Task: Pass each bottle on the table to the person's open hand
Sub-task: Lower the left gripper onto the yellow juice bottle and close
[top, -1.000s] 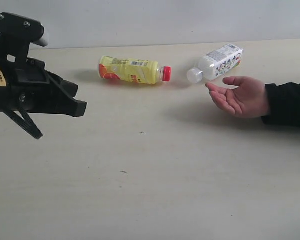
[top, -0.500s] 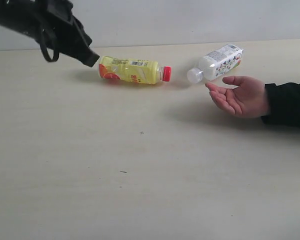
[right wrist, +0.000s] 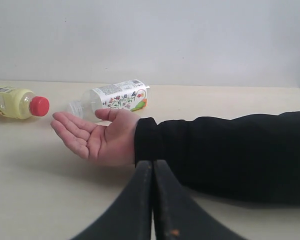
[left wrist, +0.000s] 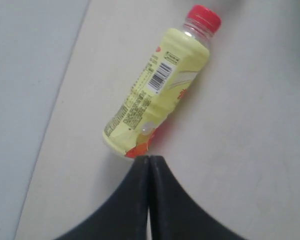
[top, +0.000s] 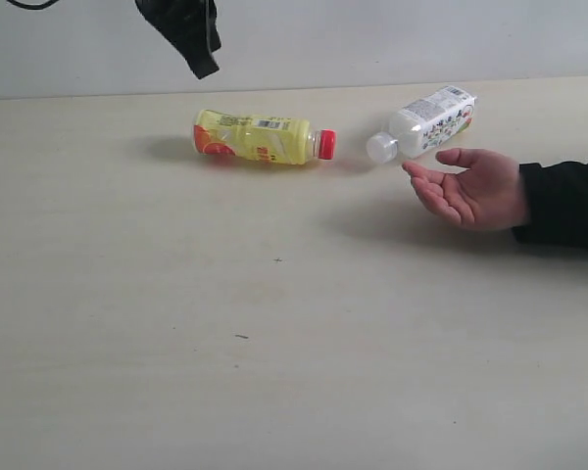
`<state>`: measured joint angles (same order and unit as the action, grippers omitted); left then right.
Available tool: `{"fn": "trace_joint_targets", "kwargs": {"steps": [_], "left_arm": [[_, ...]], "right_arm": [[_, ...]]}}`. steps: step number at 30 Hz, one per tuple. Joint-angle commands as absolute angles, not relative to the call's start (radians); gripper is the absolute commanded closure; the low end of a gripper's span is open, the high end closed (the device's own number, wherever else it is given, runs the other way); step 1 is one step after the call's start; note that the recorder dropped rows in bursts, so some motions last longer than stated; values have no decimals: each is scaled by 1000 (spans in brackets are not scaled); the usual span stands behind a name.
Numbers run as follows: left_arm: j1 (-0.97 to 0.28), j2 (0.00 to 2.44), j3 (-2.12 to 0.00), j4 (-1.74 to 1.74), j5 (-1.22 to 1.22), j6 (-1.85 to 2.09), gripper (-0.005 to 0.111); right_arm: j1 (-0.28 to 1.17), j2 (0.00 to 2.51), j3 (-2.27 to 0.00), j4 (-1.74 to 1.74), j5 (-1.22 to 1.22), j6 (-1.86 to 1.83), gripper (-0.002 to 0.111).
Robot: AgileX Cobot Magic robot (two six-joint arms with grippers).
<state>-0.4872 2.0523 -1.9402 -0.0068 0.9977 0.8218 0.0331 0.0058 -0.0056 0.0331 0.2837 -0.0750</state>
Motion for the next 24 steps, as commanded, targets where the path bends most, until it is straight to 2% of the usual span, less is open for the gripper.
{"fn": "trace_joint_targets", "kwargs": {"steps": [1,7,11,13,15,17,19,21,22,24], "left_arm": [[-457,2185,-2134,-80,1147,1006,107],[-414,2333,-2332,-168,1221,1160,107],[-404,2380,-2381,-220,1191,1238,107],[-404,2393,-2384,-206,1166,1293,102],[-406,2404,-2384,-178,1139,1354,90],[-406,2415,-2384,-146,1111,1362,69],[-406,2423,-2384,-131,1082,1362,42],[-406,2432,-2384,-131,1053,1353,25],[-406,2434,-2384,-131,1035,1351,20],[-406,2444,-2384,-130,1011,1335,18]], "right_arm": [[28,0,0,35,283,-78,108],[28,0,0,35,283,-78,108],[28,0,0,35,283,-78,108],[28,0,0,35,283,-78,108],[28,0,0,35,283,-78,108],[28,0,0,35,283,-78,108],[28,0,0,35,283,-78,108],[28,0,0,35,283,-78,108],[28,0,0,35,283,-78,108],[28,0,0,35,283,-78,108]]}}
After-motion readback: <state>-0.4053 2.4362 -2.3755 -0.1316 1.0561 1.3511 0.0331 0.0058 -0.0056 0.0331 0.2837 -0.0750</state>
